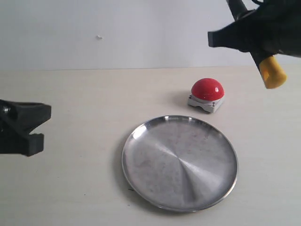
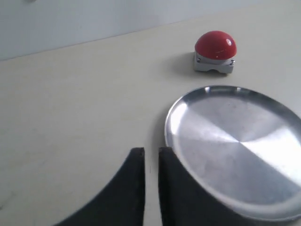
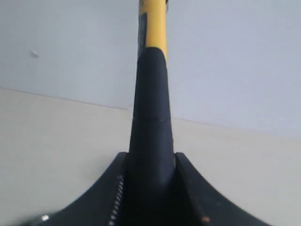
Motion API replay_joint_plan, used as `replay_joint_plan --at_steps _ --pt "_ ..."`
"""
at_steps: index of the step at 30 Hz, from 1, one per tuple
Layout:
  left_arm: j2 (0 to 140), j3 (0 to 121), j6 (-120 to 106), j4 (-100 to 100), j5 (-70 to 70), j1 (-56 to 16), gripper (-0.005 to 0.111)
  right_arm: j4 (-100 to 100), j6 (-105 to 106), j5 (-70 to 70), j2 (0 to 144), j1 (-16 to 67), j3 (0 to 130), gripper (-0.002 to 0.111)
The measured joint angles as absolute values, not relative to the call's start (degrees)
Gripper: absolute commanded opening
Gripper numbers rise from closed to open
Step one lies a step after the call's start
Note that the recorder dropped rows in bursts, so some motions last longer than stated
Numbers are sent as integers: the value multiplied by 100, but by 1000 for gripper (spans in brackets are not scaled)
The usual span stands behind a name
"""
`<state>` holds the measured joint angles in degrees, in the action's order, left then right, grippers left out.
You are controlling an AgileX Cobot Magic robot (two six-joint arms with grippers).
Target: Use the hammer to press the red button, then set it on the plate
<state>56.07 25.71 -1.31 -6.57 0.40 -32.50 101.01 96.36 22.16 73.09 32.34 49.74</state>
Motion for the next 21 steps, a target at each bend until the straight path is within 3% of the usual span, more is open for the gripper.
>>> replay_joint_plan --at_steps 8,21 --pt "4900 1489 -112 -905 -664 -2827 0 10196 9678 2362 7361 3234 4136 0" --pt "4795 1315 -112 -1113 -670 -2760 0 10219 8822 2374 8176 3234 3907 0"
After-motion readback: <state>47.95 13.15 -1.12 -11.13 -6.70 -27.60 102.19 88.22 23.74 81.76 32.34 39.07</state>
